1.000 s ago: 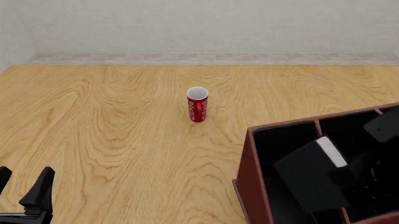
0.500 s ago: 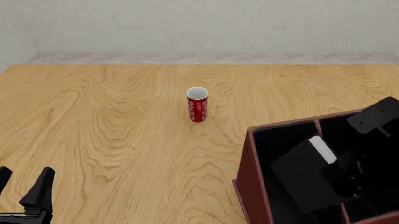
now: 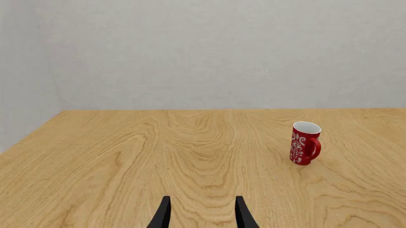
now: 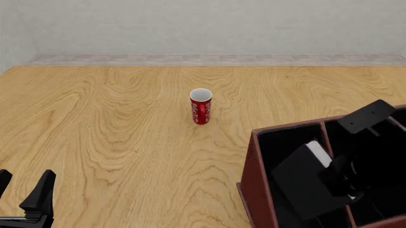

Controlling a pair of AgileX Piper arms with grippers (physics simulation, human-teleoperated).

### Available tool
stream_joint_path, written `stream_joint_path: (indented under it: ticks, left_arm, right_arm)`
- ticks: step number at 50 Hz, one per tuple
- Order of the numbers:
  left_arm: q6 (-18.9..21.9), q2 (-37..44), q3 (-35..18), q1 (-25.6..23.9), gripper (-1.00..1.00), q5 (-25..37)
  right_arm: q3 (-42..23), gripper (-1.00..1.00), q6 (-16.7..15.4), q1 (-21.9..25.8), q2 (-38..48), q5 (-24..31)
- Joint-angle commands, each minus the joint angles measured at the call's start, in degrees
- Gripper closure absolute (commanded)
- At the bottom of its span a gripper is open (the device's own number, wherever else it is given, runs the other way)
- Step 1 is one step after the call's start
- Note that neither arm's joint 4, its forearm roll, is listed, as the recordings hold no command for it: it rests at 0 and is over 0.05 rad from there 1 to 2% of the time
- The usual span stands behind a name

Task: Pick up the book and place it in the left compartment of the caddy.

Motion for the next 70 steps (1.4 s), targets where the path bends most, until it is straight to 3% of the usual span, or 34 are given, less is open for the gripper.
stream_joint_path:
  ticks: [1, 23, 58, 61, 70]
  left_arm:
    - [0.0, 0.0, -0.1, 0.0, -1.00, 0.1]
    - [0.0, 0.0, -0.1, 0.0, -1.00, 0.1]
    - [0.0, 0.0, -0.1, 0.0, -1.00, 0.1]
    - [0.0, 0.0, -0.1, 0.0, -1.00, 0.1]
    - [0.0, 0.0, -0.1, 0.0, -1.00, 0.1]
  right_arm:
    - [0.3, 1.00, 2.4, 0.9, 0.3, 0.0]
    - [1.2, 1.00, 4.5, 2.6, 0.9, 0.0]
    - [0.6, 1.00, 2.7, -0.4, 2.5, 0.0]
    - [0.9, 1.00, 4.4, 1.1, 2.7, 0.0]
    - [1.4, 1.00, 4.8, 0.8, 2.9, 0.0]
